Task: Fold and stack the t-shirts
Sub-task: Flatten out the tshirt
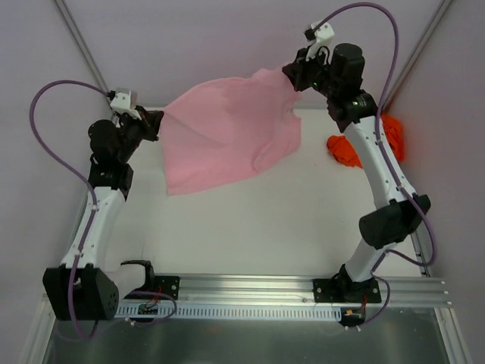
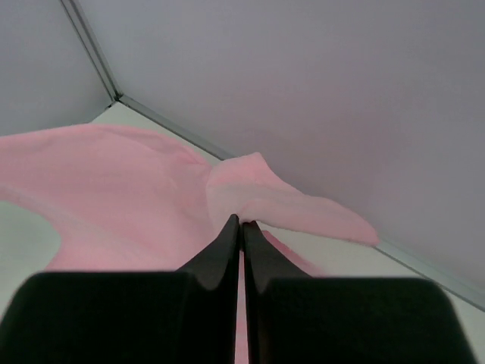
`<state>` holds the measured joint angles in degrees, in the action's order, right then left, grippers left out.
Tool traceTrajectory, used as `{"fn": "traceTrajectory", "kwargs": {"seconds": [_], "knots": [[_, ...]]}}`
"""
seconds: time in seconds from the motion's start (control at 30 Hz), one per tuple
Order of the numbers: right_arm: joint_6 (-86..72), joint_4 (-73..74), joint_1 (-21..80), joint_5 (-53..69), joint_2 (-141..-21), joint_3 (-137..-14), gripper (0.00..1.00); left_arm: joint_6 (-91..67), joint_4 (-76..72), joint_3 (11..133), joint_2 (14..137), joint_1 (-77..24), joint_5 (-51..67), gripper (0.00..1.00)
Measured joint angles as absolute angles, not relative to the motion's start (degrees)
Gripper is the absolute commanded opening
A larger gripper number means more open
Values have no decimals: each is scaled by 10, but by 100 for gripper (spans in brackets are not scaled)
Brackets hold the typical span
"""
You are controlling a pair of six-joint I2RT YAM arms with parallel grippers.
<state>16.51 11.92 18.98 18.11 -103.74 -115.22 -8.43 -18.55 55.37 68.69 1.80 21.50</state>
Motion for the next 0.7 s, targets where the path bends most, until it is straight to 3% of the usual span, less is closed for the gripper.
{"fn": "traceTrajectory", "kwargs": {"seconds": [0.4, 0.7], "knots": [[280, 164, 283, 155, -685, -1118, 1, -33, -54, 786, 411, 15, 231, 0], [281, 236, 284, 123, -570, -1169, 1, -71, 154, 989, 389, 15, 145, 0]]}}
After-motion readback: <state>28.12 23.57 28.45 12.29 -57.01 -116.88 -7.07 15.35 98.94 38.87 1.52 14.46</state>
